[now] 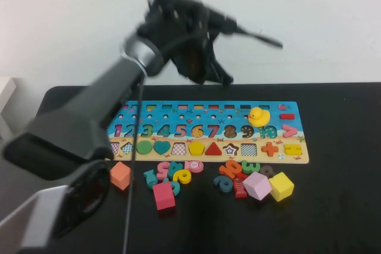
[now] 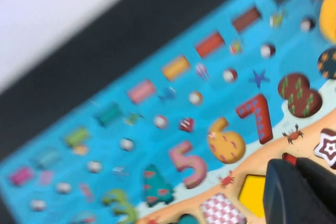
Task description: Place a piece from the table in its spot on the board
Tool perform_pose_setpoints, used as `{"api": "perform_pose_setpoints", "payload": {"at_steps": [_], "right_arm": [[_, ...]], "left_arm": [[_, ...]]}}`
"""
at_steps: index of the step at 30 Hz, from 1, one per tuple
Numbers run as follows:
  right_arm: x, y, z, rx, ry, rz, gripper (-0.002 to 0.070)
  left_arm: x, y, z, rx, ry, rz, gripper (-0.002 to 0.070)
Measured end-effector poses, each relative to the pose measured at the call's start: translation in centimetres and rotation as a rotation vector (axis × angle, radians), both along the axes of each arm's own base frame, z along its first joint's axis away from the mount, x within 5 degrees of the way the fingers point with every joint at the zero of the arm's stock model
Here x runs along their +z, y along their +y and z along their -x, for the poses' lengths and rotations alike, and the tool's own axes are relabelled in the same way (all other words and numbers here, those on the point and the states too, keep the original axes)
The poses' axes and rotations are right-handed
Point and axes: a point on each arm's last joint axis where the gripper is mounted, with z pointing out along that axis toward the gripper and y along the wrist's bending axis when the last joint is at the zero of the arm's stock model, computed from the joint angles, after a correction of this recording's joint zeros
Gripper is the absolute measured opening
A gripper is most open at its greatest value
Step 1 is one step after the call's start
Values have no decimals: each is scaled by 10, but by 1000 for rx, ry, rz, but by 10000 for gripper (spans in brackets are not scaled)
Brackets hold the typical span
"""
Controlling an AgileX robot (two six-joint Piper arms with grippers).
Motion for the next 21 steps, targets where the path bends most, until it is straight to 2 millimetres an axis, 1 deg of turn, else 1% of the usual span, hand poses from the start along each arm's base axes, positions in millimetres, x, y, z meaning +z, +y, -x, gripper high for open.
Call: {"api": "perform_pose_setpoints", "payload": {"at_steps": [2, 5, 7, 10, 13, 15, 18, 21], "right_arm": [[0, 0, 0, 0, 0, 0, 19], [0, 0, 0, 0, 0, 0, 19], [0, 0, 0, 0, 0, 0, 19], [0, 0, 0, 0, 0, 0, 19], [0, 0, 0, 0, 0, 0, 19], [0, 0, 0, 0, 0, 0, 19], [0, 0, 0, 0, 0, 0, 19], [0, 0, 0, 0, 0, 0, 19]], "left_arm": [[26, 4, 7, -17, -40, 1, 0], [68, 9, 24, -53, -104, 5, 0], [95, 10, 39, -78, -143, 10, -1], [125, 7, 63, -126, -178, 10, -1], [146, 0, 87, -171, -193, 11, -1], [153, -5, 102, -202, -196, -7, -1], [160, -12, 127, -247, -206, -57, -1], [158, -19, 154, -270, -210, -105, -1]]}}
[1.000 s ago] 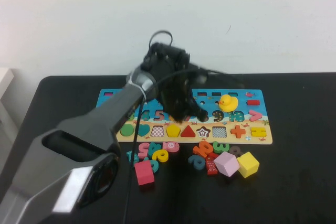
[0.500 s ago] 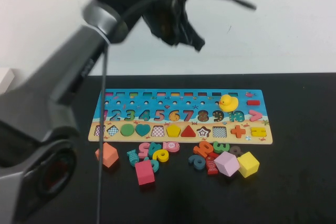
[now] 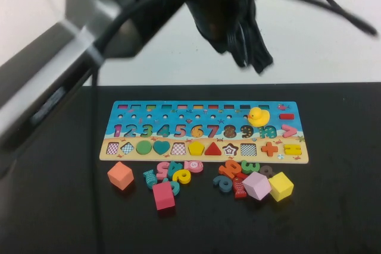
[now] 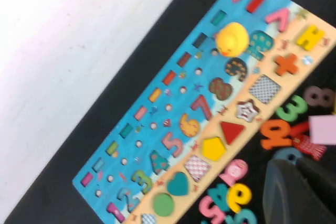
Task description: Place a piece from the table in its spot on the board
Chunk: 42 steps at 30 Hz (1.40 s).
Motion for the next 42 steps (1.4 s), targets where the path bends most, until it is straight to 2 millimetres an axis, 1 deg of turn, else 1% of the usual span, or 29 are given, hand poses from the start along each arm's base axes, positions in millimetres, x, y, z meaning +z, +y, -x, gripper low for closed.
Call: {"api": "perform_pose_setpoints", "payload": {"at_steps": [2, 4, 6, 7, 10, 15, 20, 23, 25, 26, 29, 32, 34, 37, 40, 42], "right_arm": [[0, 0, 0, 0, 0, 0, 19], [0, 0, 0, 0, 0, 0, 19], [0, 0, 0, 0, 0, 0, 19], [0, 0, 0, 0, 0, 0, 19], [0, 0, 0, 0, 0, 0, 19], [0, 0, 0, 0, 0, 0, 19], [0, 0, 0, 0, 0, 0, 19], [0, 0, 0, 0, 0, 0, 19], [0, 0, 0, 0, 0, 0, 19], [0, 0, 0, 0, 0, 0, 19], [0, 0, 0, 0, 0, 0, 19], [0, 0, 0, 0, 0, 0, 19], [0, 0, 0, 0, 0, 0, 19], [0, 0, 0, 0, 0, 0, 19], [0, 0, 0, 0, 0, 0, 19], [0, 0, 0, 0, 0, 0, 19]], "left_arm": [[1, -2, 19, -16, -13, 10, -1], [3, -1, 42, -41, -26, 37, -1], [8, 8, 65, -45, -49, 75, -1], [5, 12, 75, -44, -50, 79, -1], [5, 38, 103, -40, -83, 101, -1], [-1, 83, 133, 34, -82, 132, -1], [-6, 111, 149, 55, -127, 147, -1], [-10, 127, 158, 105, -118, 161, -1], [-14, 139, 165, 151, -93, 158, -1], [-16, 150, 173, 184, -80, 162, -1], [-26, 164, 180, 197, -100, 150, -1], [-40, 175, 182, 187, -150, 187, -1], [-50, 188, 183, 228, -174, 258, -1], [-72, 210, 183, 314, -218, 357, -1], [-91, 230, 190, 371, -306, 458, -1], [-107, 243, 199, 420, -365, 512, -1]]}}
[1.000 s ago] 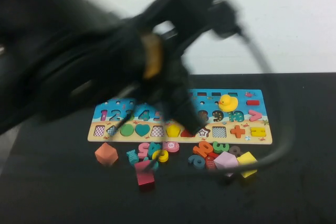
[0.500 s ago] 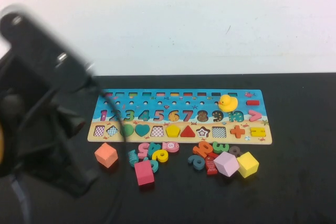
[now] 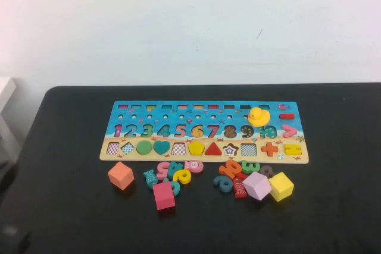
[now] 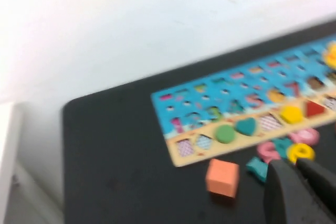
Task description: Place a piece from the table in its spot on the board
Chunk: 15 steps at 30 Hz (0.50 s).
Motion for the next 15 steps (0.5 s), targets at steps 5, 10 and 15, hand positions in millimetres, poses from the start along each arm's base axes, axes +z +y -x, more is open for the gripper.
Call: {"api": "perform_pose_setpoints", "payload": {"at_steps": [5, 10, 15], "right_arm": [[0, 0, 0, 0, 0, 0, 19], [0, 0, 0, 0, 0, 0, 19], [0, 0, 0, 0, 0, 0, 19]], "left_arm": [[-46, 24, 23, 160, -62, 94, -1], [-84, 35, 42, 270, -130, 140, -1], [-112, 37, 52, 288, -187, 100, -1]]}}
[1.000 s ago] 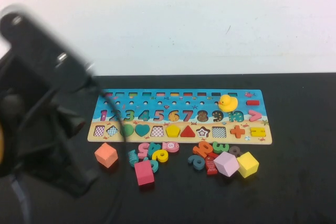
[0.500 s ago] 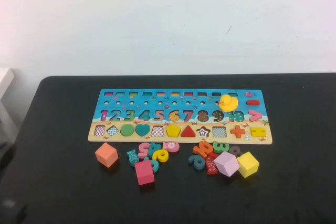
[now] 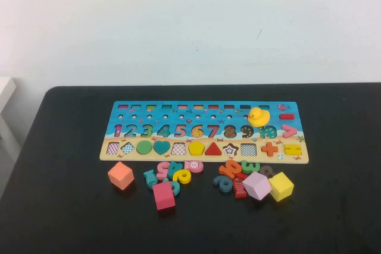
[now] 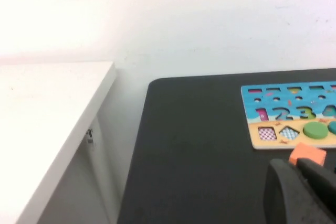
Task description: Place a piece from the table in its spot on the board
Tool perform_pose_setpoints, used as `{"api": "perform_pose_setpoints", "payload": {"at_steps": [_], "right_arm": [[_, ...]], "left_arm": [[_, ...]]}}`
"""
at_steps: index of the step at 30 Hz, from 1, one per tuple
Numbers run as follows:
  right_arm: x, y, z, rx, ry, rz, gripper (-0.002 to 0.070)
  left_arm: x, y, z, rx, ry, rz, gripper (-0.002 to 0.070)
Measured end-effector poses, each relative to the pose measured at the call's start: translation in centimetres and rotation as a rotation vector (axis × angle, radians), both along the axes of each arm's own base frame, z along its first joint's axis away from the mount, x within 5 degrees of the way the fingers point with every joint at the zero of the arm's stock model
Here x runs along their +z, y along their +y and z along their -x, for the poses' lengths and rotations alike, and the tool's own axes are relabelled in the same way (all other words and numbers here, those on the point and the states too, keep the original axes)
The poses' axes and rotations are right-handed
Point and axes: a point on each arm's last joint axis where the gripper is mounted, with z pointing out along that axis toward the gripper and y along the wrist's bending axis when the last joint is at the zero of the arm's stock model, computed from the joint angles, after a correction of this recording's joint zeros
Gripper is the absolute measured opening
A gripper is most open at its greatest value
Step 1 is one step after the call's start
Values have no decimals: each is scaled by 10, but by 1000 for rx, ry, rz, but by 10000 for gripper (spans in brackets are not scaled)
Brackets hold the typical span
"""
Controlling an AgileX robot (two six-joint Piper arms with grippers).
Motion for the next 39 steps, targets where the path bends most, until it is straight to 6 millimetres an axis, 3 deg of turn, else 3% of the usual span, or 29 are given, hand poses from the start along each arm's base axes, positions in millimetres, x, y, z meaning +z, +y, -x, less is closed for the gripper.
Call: {"api": "perform_pose_setpoints", "payload": {"at_steps": [6, 16, 39], "right_arm": [[0, 0, 0, 0, 0, 0, 19], [0, 0, 0, 0, 0, 0, 19], [0, 0, 0, 0, 0, 0, 19]], "left_arm": [[-5, -2, 5, -29, -46, -7, -1], [-20, -6, 8, -80, 125, 20, -1], [-20, -7, 9, -86, 128, 43, -1]]}}
